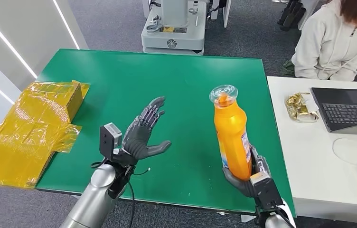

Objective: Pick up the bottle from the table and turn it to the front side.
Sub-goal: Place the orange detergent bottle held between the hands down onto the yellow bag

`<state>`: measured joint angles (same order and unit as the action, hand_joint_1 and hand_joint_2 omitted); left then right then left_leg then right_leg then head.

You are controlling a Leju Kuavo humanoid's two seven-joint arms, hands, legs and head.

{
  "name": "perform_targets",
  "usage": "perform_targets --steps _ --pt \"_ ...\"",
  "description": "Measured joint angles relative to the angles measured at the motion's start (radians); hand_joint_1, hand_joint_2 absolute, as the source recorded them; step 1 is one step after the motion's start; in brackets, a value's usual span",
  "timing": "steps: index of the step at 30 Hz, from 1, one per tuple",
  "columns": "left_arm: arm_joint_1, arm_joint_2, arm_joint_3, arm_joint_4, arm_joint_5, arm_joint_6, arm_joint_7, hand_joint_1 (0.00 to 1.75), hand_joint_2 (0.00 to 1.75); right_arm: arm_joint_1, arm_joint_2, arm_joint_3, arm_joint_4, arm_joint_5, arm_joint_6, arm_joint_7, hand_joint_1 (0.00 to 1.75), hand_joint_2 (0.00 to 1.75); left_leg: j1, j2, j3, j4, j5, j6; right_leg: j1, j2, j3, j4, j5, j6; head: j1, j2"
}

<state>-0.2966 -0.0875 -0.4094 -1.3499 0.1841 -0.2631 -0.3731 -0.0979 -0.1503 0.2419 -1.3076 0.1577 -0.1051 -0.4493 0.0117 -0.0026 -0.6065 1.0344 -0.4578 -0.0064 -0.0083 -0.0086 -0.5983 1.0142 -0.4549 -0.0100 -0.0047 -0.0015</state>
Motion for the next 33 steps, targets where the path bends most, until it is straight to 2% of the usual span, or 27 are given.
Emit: perform_targets --steps 5,9,12,23,28,33 --pt "-0.148 -0.015 -0.030 0.114 0.186 -0.115 0.080 0.00 1.75 -0.184 0.031 0.060 0.149 -0.004 -0.010 -0.027 1.75 1.75 0.000 0.002 0.000 0.000 0.003 0.000 0.000 0.002 -0.001 0.000 0.004 0.000 0.000 0.000" --pt "-0.247 -0.029 -0.066 0.189 0.285 -0.145 0.129 0.00 1.75 -0.329 0.050 0.148 0.285 0.006 -0.027 -0.031 1.75 1.75 0.000 0.002 -0.001 0.000 0.004 0.000 0.000 0.002 -0.002 0.000 0.005 0.000 0.000 0.000" --pt "-0.297 -0.038 -0.087 0.226 0.324 -0.154 0.149 0.00 1.75 -0.404 0.065 0.210 0.359 0.013 -0.042 -0.029 1.75 1.75 0.000 0.002 -0.001 0.001 0.004 0.000 0.000 0.002 -0.002 0.000 0.005 0.000 0.000 0.000" --pt "-0.372 -0.040 -0.118 0.296 0.360 -0.149 0.157 0.00 1.75 -0.501 0.071 0.310 0.475 0.019 -0.061 -0.014 1.75 1.75 0.000 0.002 -0.002 0.001 0.004 0.000 0.000 0.002 -0.002 0.000 0.005 0.000 0.000 0.000" --pt "-0.411 -0.041 -0.144 0.307 0.261 -0.060 0.117 0.00 1.75 -0.561 0.075 0.350 0.529 0.012 -0.068 -0.017 1.75 1.75 0.000 0.002 -0.001 0.001 0.004 0.001 0.000 0.002 -0.002 0.000 0.005 0.000 0.000 0.000" --pt "-0.426 -0.041 -0.153 0.316 0.171 0.011 0.098 0.00 1.75 -0.575 0.078 0.378 0.533 0.033 -0.101 0.017 1.75 1.75 0.000 0.002 -0.002 0.001 0.004 0.001 0.000 0.002 -0.002 0.000 0.005 0.000 0.000 0.000"
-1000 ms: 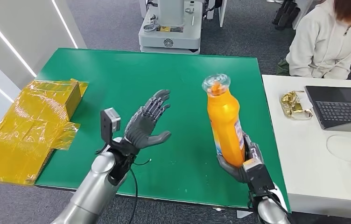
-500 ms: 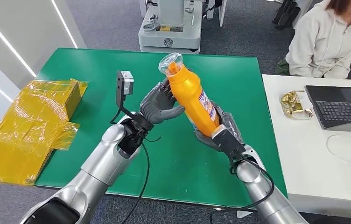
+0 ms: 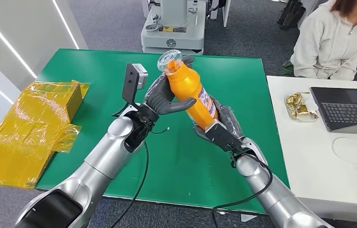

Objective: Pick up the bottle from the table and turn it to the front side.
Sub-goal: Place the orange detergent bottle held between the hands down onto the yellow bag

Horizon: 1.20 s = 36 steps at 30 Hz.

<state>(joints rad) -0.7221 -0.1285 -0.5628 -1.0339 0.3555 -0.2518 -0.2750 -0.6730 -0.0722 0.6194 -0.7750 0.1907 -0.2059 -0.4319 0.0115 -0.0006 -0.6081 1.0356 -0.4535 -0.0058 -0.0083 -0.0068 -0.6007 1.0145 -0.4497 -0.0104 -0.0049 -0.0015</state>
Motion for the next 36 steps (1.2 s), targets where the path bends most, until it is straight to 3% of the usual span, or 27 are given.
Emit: perform_targets --steps 4,8,11,15,24,25,29,30,33,36 --pt "-0.009 -0.004 -0.001 0.030 -0.022 0.020 0.000 0.00 1.75 0.004 0.000 0.004 -0.004 0.011 -0.007 0.020 1.75 1.75 0.000 0.000 0.000 0.000 0.000 0.000 0.000 0.000 0.000 0.000 0.000 0.000 0.000 0.000" --pt "-0.014 -0.009 -0.001 0.051 -0.021 0.019 0.000 1.48 1.75 0.008 0.000 0.004 -0.004 0.017 -0.010 0.024 1.75 1.75 0.000 0.000 0.000 0.000 0.000 0.000 0.000 0.000 0.000 0.000 0.000 0.000 0.000 0.000" --pt "-0.015 -0.015 0.000 0.061 0.041 -0.016 0.029 1.52 1.75 0.018 -0.003 0.004 -0.006 0.018 -0.018 0.026 1.75 1.75 0.000 0.000 0.000 0.000 0.000 0.000 0.000 0.000 0.000 0.000 0.000 0.000 0.000 0.000" --pt "-0.014 -0.023 0.000 0.071 0.099 -0.051 0.060 1.73 1.75 0.036 -0.010 0.002 -0.014 0.019 -0.022 0.026 1.75 1.75 0.000 0.000 -0.001 0.000 0.000 0.000 0.000 0.000 0.000 0.000 0.000 0.000 0.000 0.000" --pt "-0.015 -0.038 0.000 0.099 0.325 -0.094 0.147 1.75 1.75 0.079 -0.013 -0.025 -0.058 0.048 -0.037 0.031 1.73 1.75 0.000 0.001 0.000 0.000 0.000 0.000 0.000 0.001 -0.001 0.000 0.000 0.000 0.000 0.000" --pt "-0.015 -0.039 0.000 0.101 0.347 -0.096 0.155 1.75 1.75 0.082 -0.013 -0.028 -0.062 0.049 -0.037 0.031 1.64 1.75 0.000 0.001 0.000 0.000 0.000 0.000 0.000 0.001 -0.001 0.000 0.000 0.000 0.000 0.000" --pt "-0.015 -0.042 0.000 0.108 0.416 -0.090 0.169 1.75 1.75 0.095 -0.014 -0.043 -0.078 0.054 -0.042 0.030 0.07 1.75 0.000 0.001 0.000 0.000 0.000 0.000 0.000 0.001 -0.001 0.000 0.000 0.000 0.000 0.000" --pt "-0.015 -0.044 0.000 0.108 0.423 -0.082 0.166 1.75 1.75 0.099 -0.014 -0.047 -0.084 0.057 -0.043 0.030 0.00 1.75 0.000 0.001 0.000 0.000 0.000 0.000 0.000 0.001 -0.001 0.000 0.000 0.000 0.000 0.000" --pt "-0.017 -0.051 -0.003 0.110 0.396 -0.044 0.133 1.75 1.75 0.110 -0.015 -0.057 -0.099 0.068 -0.049 0.033 0.00 1.75 0.000 0.001 -0.001 0.001 0.000 0.000 0.000 0.001 -0.001 0.000 0.000 0.000 0.000 0.000" --pt "-0.028 -0.054 -0.014 0.119 0.258 0.036 0.044 1.75 1.75 0.125 -0.021 -0.069 -0.112 0.069 -0.051 0.030 0.00 1.75 0.000 0.001 -0.001 0.001 0.000 0.000 0.000 0.001 -0.001 0.000 0.000 0.000 0.000 0.000"
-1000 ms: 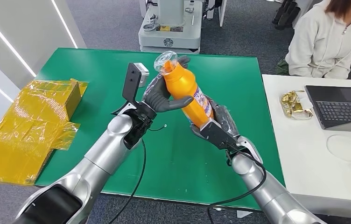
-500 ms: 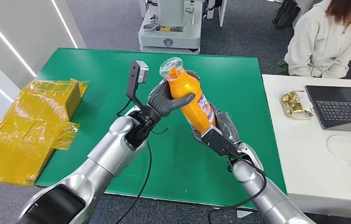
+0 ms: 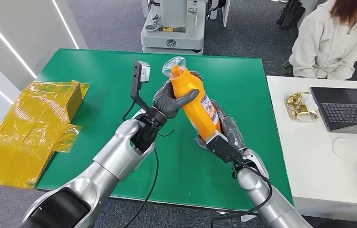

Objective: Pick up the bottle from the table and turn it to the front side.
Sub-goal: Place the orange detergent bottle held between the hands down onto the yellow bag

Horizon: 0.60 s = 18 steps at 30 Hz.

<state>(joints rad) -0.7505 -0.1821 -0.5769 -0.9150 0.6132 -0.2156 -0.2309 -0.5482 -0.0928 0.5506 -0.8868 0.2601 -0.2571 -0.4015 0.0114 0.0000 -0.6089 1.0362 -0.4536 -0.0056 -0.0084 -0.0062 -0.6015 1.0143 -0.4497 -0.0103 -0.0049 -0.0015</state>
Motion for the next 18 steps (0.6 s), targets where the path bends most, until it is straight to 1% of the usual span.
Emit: perform_targets --steps 2,4,7,9,11,13,14,16,17,18 --pt "-0.020 0.005 -0.005 0.012 -0.148 0.088 -0.076 1.75 1.75 0.016 -0.009 -0.010 -0.014 -0.003 -0.001 -0.007 0.00 1.75 0.000 0.000 0.000 0.000 0.000 0.000 0.000 0.000 0.000 0.000 0.000 0.000 0.000 0.000" --pt "-0.046 0.014 -0.007 0.026 -0.266 0.151 -0.129 1.75 1.75 0.034 -0.018 -0.019 -0.031 -0.006 -0.001 -0.013 0.00 1.75 0.000 0.000 0.000 0.000 0.000 0.000 0.000 0.000 0.000 0.000 0.000 0.000 0.000 0.000" --pt "-0.071 0.026 -0.008 0.042 -0.361 0.199 -0.152 1.75 1.75 0.051 -0.027 -0.028 -0.052 -0.007 0.000 -0.015 0.00 1.75 0.000 0.000 0.000 0.000 0.000 0.000 0.000 0.000 0.000 0.000 0.000 0.000 0.000 0.000" --pt "-0.082 0.034 -0.014 0.049 -0.474 0.283 -0.168 1.75 1.75 0.059 -0.032 -0.032 -0.067 -0.007 0.002 -0.018 0.00 1.75 0.000 0.000 0.000 0.000 0.000 0.000 0.000 0.001 0.000 0.000 0.000 0.000 0.000 0.000" --pt "-0.099 0.048 -0.020 0.056 -0.631 0.384 -0.179 1.75 1.75 0.070 -0.040 -0.034 -0.088 -0.009 0.008 -0.021 0.00 1.75 0.000 0.001 0.000 0.000 0.000 0.000 0.000 0.001 0.000 0.000 0.000 0.000 0.000 0.000" --pt "-0.120 0.067 -0.024 0.061 -0.816 0.484 -0.157 1.75 1.75 0.085 -0.052 -0.035 -0.119 -0.011 0.014 -0.026 0.00 1.75 0.000 0.001 0.000 0.000 0.000 0.000 0.000 0.001 0.000 0.000 0.000 0.000 0.000 0.000" --pt "-0.134 0.080 -0.032 0.066 -0.940 0.536 -0.124 1.75 1.75 0.094 -0.058 -0.035 -0.144 -0.009 0.016 -0.028 0.00 1.75 0.000 0.001 0.000 0.000 0.000 0.000 0.000 0.000 0.000 0.000 0.000 0.000 0.000 0.000" --pt "-0.166 0.107 -0.055 0.079 -1.225 0.617 -0.030 1.75 1.75 0.123 -0.069 -0.037 -0.216 0.007 0.014 -0.020 0.00 1.75 0.000 0.000 0.000 0.000 0.000 0.000 0.000 0.000 0.000 0.000 0.000 0.000 0.000 0.000" --pt "-0.182 0.120 -0.068 0.087 -1.366 0.638 0.020 1.75 1.75 0.141 -0.074 -0.038 -0.261 0.020 0.012 -0.009 0.00 1.75 0.000 0.000 0.000 0.000 0.000 0.000 0.000 0.000 -0.001 0.000 0.000 0.000 0.000 0.000" --pt "-0.195 0.130 -0.079 0.094 -1.475 0.643 0.059 1.75 1.75 0.159 -0.079 -0.039 -0.305 0.035 0.010 0.004 0.00 1.75 0.000 0.000 0.000 0.000 0.000 0.000 0.000 0.000 -0.001 0.000 0.000 0.000 0.000 0.000"
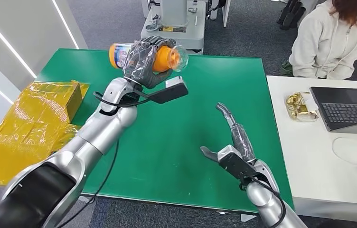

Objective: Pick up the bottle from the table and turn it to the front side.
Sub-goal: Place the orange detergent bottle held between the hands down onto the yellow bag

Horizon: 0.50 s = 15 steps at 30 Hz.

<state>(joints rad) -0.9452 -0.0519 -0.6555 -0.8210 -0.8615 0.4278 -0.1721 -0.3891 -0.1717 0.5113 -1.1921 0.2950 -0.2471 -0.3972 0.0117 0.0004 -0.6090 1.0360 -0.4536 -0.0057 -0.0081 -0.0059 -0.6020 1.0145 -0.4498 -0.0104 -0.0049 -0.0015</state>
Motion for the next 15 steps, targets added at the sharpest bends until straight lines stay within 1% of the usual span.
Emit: perform_targets --steps 2,7,12,15 --pt "-0.018 0.013 -0.015 0.011 -0.135 -0.002 0.051 1.75 1.75 0.033 -0.008 -0.004 -0.084 0.022 -0.003 0.022 0.00 1.75 0.000 0.000 0.000 0.000 0.000 0.000 0.000 0.000 0.000 0.000 0.000 0.000 0.000 0.000" --pt "-0.034 0.031 -0.026 0.026 -0.292 -0.018 0.110 1.75 1.75 0.096 -0.021 -0.025 -0.216 0.045 -0.006 0.027 0.00 1.75 0.000 0.000 0.000 0.000 0.000 0.000 0.000 0.000 0.000 0.000 0.000 0.000 0.000 0.000" --pt "-0.030 0.052 -0.028 0.045 -0.571 -0.088 0.195 1.75 1.75 0.195 -0.022 -0.089 -0.371 0.115 0.003 0.022 0.00 1.75 0.000 0.000 0.000 0.000 0.000 0.000 0.000 0.000 0.000 0.000 0.000 0.000 0.000 0.000" --pt "-0.026 0.059 -0.027 0.053 -0.616 -0.099 0.205 1.75 1.75 0.220 -0.022 -0.107 -0.403 0.128 0.008 0.022 0.00 1.75 0.000 0.000 0.000 0.000 0.000 0.000 0.000 0.000 0.000 0.000 0.000 0.000 0.000 0.000"
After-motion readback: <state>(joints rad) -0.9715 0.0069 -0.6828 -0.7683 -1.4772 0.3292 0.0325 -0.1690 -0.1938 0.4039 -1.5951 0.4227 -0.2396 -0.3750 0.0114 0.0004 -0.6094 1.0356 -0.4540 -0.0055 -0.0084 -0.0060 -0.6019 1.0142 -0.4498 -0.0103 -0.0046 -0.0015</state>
